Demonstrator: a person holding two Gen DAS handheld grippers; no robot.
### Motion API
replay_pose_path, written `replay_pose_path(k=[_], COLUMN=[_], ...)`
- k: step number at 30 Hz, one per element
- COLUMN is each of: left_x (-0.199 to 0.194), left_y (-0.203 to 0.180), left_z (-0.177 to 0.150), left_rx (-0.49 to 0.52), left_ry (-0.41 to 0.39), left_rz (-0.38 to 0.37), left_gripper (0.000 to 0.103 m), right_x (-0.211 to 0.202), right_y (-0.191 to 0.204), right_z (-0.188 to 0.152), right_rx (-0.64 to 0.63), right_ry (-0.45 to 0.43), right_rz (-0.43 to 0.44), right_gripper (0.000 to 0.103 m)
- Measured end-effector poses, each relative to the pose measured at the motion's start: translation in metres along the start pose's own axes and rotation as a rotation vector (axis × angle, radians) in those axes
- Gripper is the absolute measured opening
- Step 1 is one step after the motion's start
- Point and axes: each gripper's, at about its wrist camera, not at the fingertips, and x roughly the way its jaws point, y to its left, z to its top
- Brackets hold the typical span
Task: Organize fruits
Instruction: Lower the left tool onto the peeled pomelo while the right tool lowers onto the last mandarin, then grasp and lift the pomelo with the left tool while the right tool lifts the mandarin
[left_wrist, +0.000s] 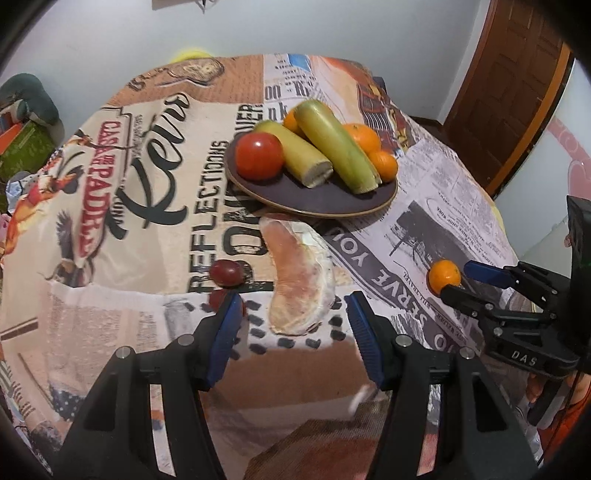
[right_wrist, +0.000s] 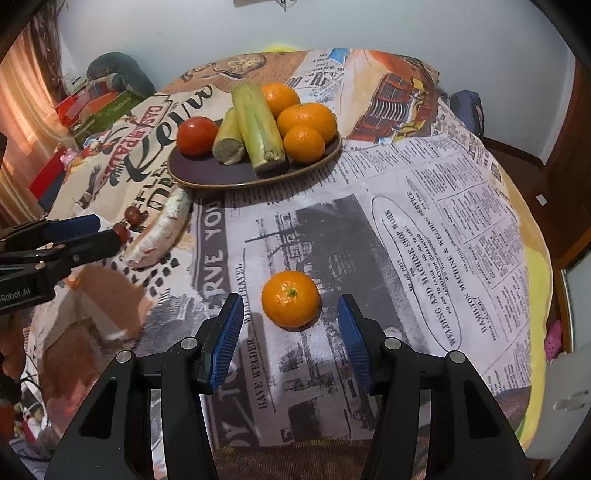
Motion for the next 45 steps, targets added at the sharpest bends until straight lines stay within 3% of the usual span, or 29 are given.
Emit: replay_pose_path(k=[12, 21, 25, 28, 34, 45], left_x=[0.041, 0.06, 0.064, 0.065, 0.06, 0.029], left_y=[-0.007, -0.01, -0.006, -0.004, -0.007, -0.01], left_z=[0.014, 0.017, 0.021, 0.022, 0.018, -0.003], left_rx=[0.0, 0.015, -0.007, -0.011, -0.001, 0.006], left_ry=[0.041, 0.042, 0.035, 0.03, 0.014, -0.002], left_rz=[-0.006, 0.035, 0.018, 0.03, 0.027, -0.031], left_gripper=[0.059, 0.059, 0.057, 0.049, 0.043, 0.041], right_x=[0.01, 0.012, 0.012, 0.012, 0.005, -0.011], right_y=[-0.005, -0.005, -0.004, -0.004, -0.002, 0.001], right_z=[-0.003, -0.001, -0.001, 0.0, 0.002, 0.012], right_rx=[0.035, 0.033, 0.029, 0.029, 0.025, 0.017], right_ry=[-0.006, -0.021, -0.024, -0.026, -0.04, -0.078], right_rz=[0.048, 0.064, 0.067, 0.07, 0.067, 0.056], right_gripper=[0.033, 0.032, 0.032, 0.032, 0.032, 0.032])
